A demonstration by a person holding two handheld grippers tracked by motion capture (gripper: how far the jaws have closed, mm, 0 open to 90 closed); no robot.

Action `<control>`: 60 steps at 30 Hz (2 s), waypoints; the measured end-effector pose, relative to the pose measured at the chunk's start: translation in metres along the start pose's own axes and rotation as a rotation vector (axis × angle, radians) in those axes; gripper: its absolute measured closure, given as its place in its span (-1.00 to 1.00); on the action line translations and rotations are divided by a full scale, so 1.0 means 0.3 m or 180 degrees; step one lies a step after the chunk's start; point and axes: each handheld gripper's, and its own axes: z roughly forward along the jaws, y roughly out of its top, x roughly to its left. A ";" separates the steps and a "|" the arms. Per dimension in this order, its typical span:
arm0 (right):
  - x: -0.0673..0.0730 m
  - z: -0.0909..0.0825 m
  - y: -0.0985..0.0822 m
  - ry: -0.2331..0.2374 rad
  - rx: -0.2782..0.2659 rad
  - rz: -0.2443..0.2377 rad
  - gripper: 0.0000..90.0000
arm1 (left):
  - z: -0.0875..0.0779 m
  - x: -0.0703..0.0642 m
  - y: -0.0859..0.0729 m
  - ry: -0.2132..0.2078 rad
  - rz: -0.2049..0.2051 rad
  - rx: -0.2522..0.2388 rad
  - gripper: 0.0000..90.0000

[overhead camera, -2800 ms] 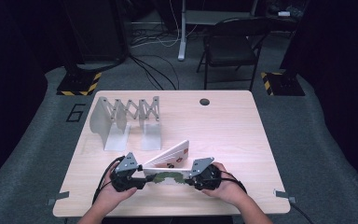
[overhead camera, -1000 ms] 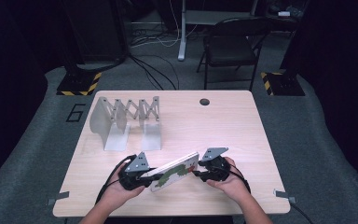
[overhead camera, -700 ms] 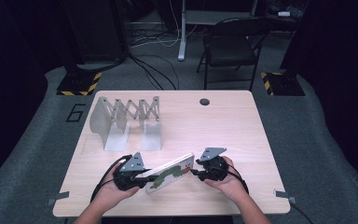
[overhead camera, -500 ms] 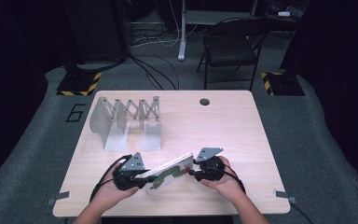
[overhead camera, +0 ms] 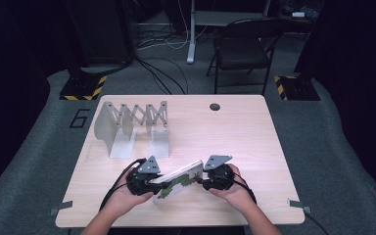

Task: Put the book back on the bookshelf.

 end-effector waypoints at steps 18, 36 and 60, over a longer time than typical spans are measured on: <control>-0.004 0.000 -0.001 0.0042 -0.0045 0.0047 0.18 | 0.015 -0.017 0.012 0.0050 -0.0020 0.0050 0.67; -0.026 -0.012 -0.027 0.0084 -0.0017 0.0120 0.20 | -0.020 -0.008 -0.001 0.0149 -0.0069 -0.0018 0.68; -0.049 -0.005 -0.059 0.0070 0.0038 0.0290 0.20 | -0.140 0.059 -0.046 0.0381 -0.0349 -0.0199 0.68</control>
